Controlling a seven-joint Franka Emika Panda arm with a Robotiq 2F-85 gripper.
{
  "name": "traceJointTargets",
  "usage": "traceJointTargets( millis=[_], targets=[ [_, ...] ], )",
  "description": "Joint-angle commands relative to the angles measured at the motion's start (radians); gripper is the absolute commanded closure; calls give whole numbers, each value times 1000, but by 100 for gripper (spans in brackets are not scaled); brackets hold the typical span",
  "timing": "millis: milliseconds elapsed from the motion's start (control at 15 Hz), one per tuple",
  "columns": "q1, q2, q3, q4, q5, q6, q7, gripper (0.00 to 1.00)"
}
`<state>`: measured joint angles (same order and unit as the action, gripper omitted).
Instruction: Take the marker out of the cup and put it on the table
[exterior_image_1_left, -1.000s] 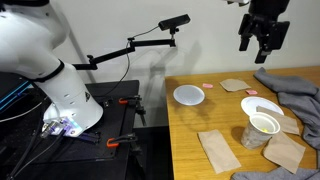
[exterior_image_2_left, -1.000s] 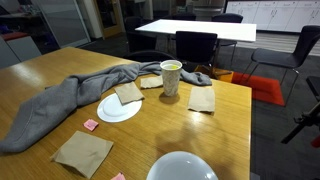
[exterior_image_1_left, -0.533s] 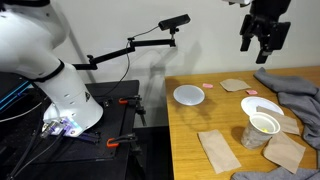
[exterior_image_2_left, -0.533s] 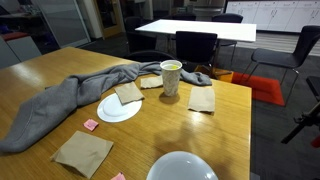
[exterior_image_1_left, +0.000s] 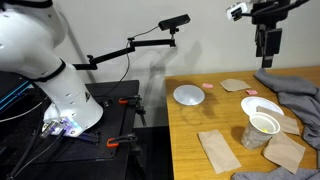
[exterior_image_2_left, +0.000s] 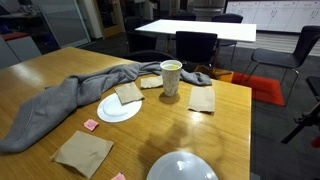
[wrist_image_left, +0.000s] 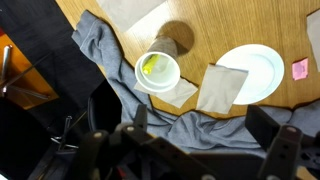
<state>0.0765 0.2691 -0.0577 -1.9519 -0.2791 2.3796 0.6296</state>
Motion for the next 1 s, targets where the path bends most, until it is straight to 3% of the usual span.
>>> traceJointTargets(
  millis=[0,600,933],
  targets=[
    [68,10,-60,-14,-128,64,275,0],
    [134,31,-98,14,-405,-38,970,0],
    [117,31,-65,23,-416,-168,1221,0]
  ],
)
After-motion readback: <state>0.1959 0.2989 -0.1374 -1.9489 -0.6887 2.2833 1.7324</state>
